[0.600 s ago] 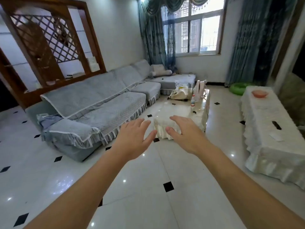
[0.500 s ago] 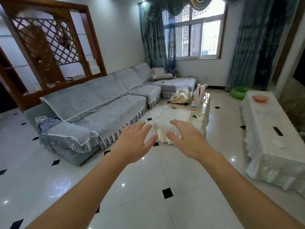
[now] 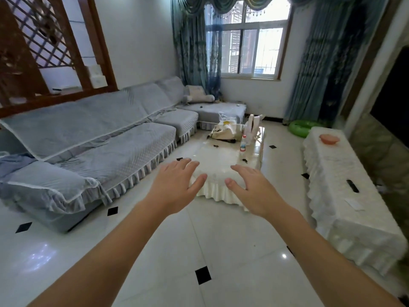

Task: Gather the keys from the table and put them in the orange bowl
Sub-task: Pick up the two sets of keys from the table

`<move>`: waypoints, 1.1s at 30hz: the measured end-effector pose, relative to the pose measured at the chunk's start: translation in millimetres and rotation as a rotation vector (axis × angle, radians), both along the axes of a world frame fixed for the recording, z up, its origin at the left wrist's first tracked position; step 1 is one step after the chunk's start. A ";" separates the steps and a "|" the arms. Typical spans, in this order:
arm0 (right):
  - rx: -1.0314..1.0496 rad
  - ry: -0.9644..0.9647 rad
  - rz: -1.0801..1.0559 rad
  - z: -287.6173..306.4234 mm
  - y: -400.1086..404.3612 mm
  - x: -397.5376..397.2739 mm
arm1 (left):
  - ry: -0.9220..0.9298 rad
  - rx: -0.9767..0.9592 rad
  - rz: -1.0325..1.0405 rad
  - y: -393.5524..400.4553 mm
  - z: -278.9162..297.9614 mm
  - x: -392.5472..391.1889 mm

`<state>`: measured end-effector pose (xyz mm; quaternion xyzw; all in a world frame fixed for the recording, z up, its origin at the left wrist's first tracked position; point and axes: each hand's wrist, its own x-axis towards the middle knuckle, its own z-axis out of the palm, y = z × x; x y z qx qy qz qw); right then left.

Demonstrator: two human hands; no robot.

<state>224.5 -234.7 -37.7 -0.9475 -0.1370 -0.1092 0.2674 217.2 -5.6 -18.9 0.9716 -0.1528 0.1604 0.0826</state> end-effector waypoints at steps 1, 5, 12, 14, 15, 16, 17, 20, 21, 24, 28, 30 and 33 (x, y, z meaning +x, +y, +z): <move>-0.006 0.008 -0.017 -0.4 -0.5 15.4 | 0.004 -0.015 -0.016 -1.4 -1.7 19.8; -0.047 0.002 -0.090 6.1 -4.9 76.5 | 0.009 -0.068 -0.069 -7.4 -7.3 97.5; -0.035 -0.005 -0.172 8.6 -21.3 154.1 | 0.031 -0.094 -0.140 -22.2 -7.2 190.6; -0.031 -0.001 -0.186 6.0 -27.3 176.3 | 0.031 -0.088 -0.155 -27.5 -7.1 212.2; -0.031 0.002 -0.192 4.2 -30.2 188.7 | 0.031 -0.086 -0.163 -30.3 -7.7 224.0; -0.029 0.003 -0.195 1.7 -33.0 201.5 | 0.032 -0.086 -0.169 -33.3 -8.9 236.3; -0.024 0.002 -0.196 -1.3 -35.7 214.7 | 0.035 -0.089 -0.173 -36.7 -10.6 249.1; 0.009 0.005 -0.197 -11.7 -46.5 257.5 | 0.057 -0.096 -0.180 -50.2 -17.1 290.3; 0.024 0.011 -0.198 -15.4 -51.0 272.6 | 0.066 -0.088 -0.183 -55.5 -19.8 304.5; 0.048 0.034 -0.193 -27.5 -66.2 322.7 | 0.089 -0.044 -0.180 -71.5 -26.6 350.1; 0.105 0.055 -0.186 -34.7 -85.7 398.0 | 0.110 -0.017 -0.146 -87.9 -27.7 414.9; 0.121 0.067 -0.176 -35.1 -90.1 430.5 | 0.116 -0.019 -0.135 -93.2 -26.1 442.7; 0.120 0.069 -0.136 -31.9 -93.1 480.5 | 0.103 -0.025 -0.105 -102.1 -24.4 485.0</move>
